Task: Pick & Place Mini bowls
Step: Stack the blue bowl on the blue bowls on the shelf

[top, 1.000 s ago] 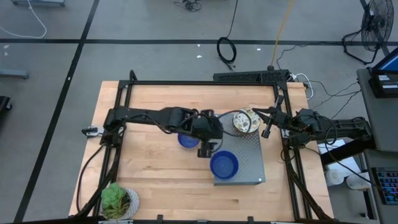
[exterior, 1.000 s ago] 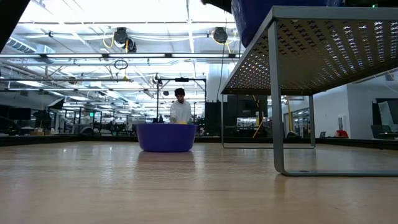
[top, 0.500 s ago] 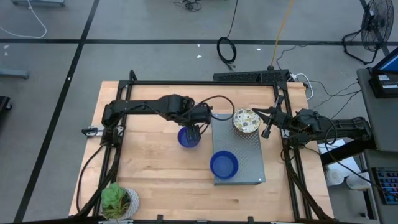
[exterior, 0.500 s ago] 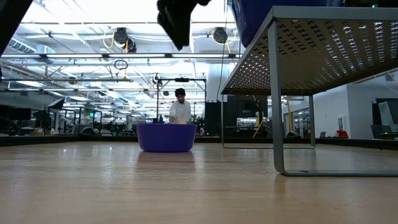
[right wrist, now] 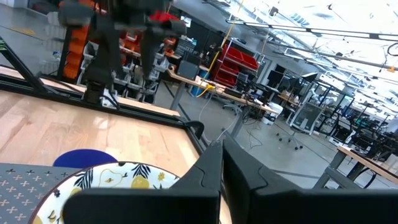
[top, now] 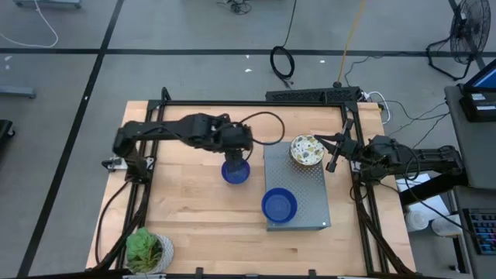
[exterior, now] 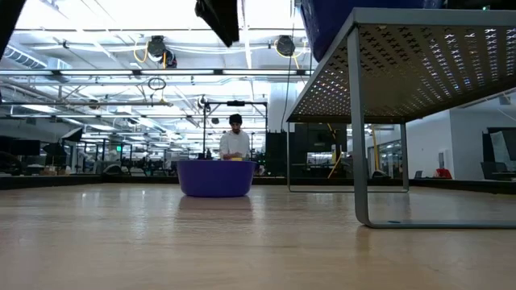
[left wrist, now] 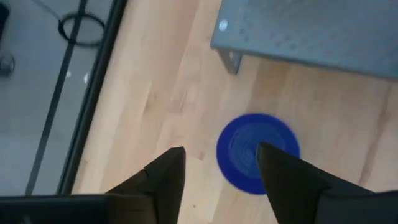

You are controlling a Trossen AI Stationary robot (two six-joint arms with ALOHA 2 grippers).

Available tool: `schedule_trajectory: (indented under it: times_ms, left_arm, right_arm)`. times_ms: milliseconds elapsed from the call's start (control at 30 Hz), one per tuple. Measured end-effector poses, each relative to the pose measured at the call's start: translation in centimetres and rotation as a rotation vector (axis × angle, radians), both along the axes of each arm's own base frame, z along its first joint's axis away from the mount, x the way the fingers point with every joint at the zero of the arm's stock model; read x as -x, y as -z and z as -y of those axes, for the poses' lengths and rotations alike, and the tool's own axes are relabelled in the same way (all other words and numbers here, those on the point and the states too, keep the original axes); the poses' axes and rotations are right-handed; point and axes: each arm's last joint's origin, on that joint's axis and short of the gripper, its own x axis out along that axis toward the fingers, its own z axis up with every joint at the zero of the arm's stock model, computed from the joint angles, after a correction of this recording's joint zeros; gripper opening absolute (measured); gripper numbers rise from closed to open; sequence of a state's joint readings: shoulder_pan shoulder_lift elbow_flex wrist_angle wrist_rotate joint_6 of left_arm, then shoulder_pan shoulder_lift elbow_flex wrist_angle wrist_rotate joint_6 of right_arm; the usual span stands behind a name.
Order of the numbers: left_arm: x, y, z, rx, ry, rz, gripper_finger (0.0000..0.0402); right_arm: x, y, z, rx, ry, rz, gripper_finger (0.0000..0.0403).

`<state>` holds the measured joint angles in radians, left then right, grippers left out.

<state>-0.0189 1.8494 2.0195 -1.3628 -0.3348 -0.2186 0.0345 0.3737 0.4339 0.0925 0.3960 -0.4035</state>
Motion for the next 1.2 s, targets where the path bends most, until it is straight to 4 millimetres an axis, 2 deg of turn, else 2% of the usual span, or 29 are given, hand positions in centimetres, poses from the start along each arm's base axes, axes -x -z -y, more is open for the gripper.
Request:
schedule_trajectory:
  times_ms: [200, 467, 567, 800, 1200]
  left_arm:
    - [3.3, -0.5, 0.8, 0.003, 0.032, 0.161, 0.0168]
    - [7.8, 1.4, 0.6, 0.044, -0.031, 0.39, 0.0159]
    - [8.8, 2.3, 0.6, 0.049, -0.03, 0.498, 0.0159]
    - [10.5, 4.7, 0.5, 0.049, -0.019, 0.621, 0.0159]
    - [13.5, 8.4, -0.7, 0.054, -0.084, 0.729, 0.0159]
  right_arm:
    - [0.0, 0.0, 0.0, -0.003, -0.002, 0.001, 0.0]
    - [0.0, 0.0, 0.0, -0.005, -0.004, 0.002, 0.0]
    - [0.0, 0.2, 0.0, -0.005, -0.004, -0.001, 0.0]
    - [-0.3, 1.7, 0.0, 0.001, -0.002, -0.044, 0.0]
    - [0.3, 0.8, 0.0, -0.123, -0.031, 0.099, 0.0]
